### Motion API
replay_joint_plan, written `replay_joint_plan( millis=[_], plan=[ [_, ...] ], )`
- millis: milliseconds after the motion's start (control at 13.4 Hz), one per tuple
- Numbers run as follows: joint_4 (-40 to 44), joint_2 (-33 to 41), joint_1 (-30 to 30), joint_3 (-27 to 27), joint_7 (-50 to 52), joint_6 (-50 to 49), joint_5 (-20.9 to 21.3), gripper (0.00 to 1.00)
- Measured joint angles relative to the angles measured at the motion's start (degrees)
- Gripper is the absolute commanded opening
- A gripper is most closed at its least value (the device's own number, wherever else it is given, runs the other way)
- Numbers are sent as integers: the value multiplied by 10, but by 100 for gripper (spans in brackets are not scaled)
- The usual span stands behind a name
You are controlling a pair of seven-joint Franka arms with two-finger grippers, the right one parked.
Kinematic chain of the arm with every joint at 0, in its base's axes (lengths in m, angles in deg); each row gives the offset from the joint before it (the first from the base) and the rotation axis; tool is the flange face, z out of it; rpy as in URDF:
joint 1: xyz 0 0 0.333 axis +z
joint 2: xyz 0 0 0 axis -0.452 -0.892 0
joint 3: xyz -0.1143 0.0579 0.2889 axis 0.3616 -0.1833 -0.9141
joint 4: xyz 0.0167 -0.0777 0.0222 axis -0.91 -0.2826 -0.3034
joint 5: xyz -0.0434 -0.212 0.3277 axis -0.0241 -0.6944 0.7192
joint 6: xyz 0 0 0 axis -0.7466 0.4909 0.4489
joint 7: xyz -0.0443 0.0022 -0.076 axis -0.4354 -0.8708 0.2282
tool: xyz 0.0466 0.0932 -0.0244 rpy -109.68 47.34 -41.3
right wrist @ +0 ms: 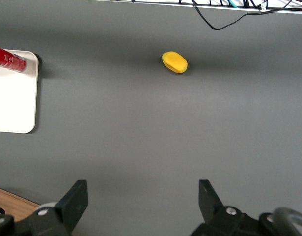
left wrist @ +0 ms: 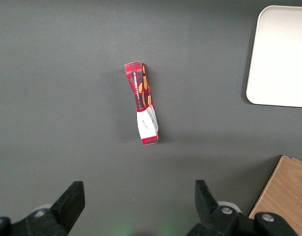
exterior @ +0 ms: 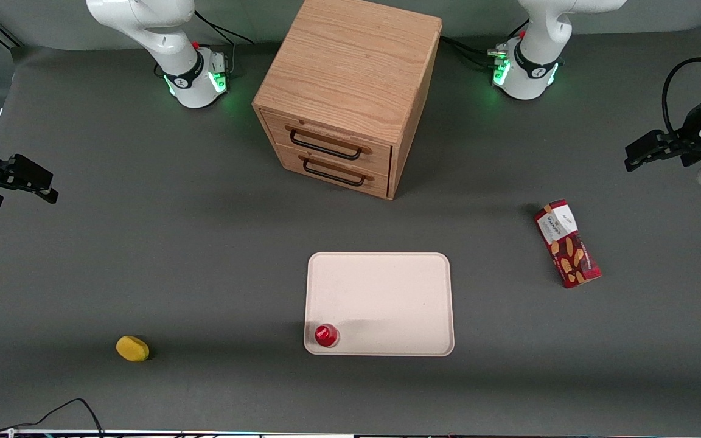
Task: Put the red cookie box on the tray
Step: 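Move the open left gripper over the red tartan cookie box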
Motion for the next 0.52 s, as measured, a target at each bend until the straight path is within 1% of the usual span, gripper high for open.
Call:
replay_joint_plan(
  millis=[521],
  plan=[
    [11, -6, 1, 0, 0, -6, 0, 100]
  ],
)
